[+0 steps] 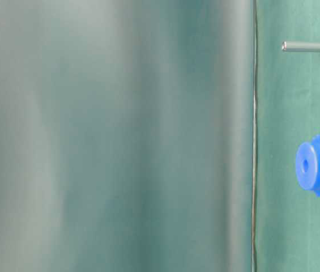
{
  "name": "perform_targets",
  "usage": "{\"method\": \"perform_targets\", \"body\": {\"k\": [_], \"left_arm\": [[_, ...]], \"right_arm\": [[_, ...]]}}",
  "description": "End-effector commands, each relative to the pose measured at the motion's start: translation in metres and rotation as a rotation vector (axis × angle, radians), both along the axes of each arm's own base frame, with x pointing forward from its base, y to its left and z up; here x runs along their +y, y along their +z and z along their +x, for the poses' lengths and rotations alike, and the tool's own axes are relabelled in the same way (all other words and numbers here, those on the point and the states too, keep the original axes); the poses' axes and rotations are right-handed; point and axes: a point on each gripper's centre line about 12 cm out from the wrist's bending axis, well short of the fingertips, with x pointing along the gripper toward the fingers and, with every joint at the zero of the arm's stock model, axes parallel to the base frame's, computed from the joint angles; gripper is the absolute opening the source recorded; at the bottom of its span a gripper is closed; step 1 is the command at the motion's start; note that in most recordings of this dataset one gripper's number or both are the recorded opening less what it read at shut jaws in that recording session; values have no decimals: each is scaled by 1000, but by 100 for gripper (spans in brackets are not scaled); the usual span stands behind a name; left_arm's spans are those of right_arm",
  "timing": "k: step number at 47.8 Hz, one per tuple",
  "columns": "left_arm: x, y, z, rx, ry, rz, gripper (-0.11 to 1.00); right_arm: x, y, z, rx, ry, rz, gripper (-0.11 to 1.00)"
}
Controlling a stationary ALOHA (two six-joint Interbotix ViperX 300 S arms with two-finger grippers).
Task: Insert the shaft placed at a random location into the center hole of the small gear at another random location.
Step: 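Move the right gripper left toward the small silver shaft, then lower the right gripper over the shaft and close on it upright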
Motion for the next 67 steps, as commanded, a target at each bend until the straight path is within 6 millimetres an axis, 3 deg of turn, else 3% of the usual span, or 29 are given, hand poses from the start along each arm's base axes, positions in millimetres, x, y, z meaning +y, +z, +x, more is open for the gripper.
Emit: {"method": "perform_targets", "body": {"k": [1,29,34,43,46,52,67], "left_arm": [[0,6,4,11,1,10,0],[2,7,2,12,7,6,0],[2,6,2,14,8,7,0],[2,6,3,17,8,7,0],[2,6,2,15,9,7,0],[2,5,3,20,10,7,0],[2,4,3,31,10,9,0]], "right_arm": [[-6,6,4,-7,-29,-17,1],[-40,-45,29,244,-173,12,1],[-46,-58,37,274,-192,20,17],[-56,-91,52,325,-215,25,73],[-59,-102,57,337,-221,29,86],[-65,-125,66,375,-241,47,79],[-81,-170,80,450,-300,85,80]]}}
